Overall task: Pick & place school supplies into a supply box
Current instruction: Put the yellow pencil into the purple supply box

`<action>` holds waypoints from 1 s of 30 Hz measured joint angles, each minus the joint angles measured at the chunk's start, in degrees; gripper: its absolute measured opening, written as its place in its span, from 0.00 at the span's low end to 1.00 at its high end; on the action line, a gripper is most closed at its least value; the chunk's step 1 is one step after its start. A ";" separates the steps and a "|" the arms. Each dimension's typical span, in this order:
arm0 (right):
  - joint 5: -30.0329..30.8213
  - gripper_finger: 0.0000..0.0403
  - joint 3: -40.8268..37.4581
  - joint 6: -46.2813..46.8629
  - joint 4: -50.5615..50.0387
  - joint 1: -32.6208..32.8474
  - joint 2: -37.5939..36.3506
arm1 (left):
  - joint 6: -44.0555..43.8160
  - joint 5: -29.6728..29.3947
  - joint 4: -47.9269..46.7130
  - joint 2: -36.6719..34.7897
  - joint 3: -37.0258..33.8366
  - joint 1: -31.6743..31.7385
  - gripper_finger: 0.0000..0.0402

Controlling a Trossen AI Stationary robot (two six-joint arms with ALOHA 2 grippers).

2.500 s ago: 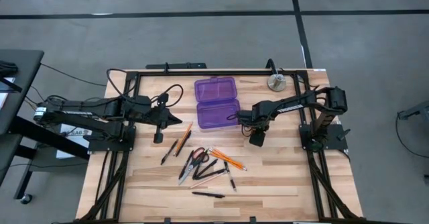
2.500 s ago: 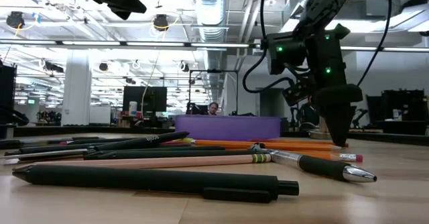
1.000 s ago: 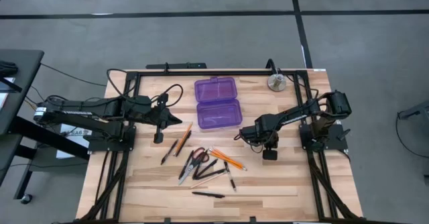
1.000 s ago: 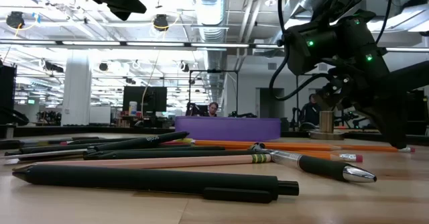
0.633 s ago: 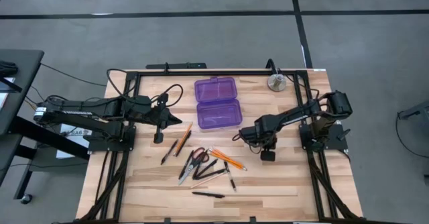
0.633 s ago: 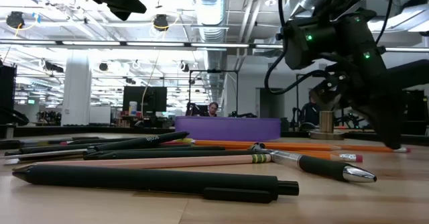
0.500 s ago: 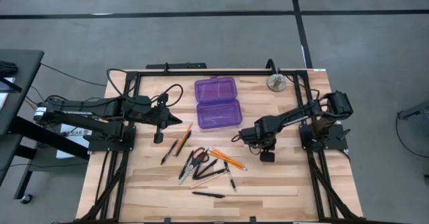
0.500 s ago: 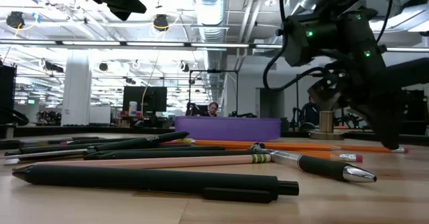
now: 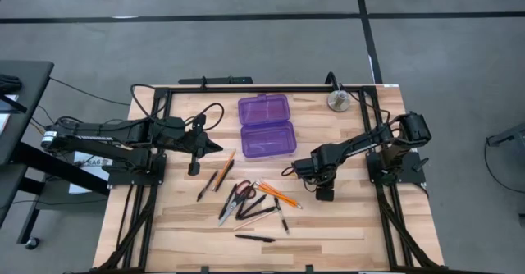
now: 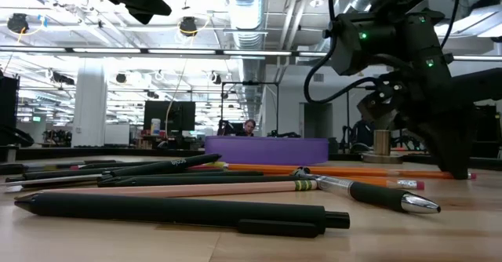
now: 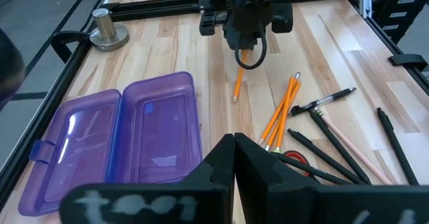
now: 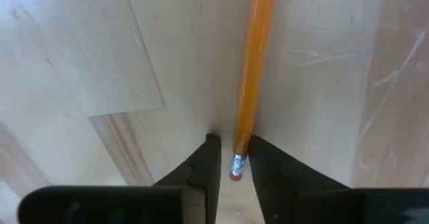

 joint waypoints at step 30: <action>6.42 0.00 -1.25 3.94 -2.20 1.62 -16.40 | -1.53 0.00 0.05 0.02 0.00 0.00 0.00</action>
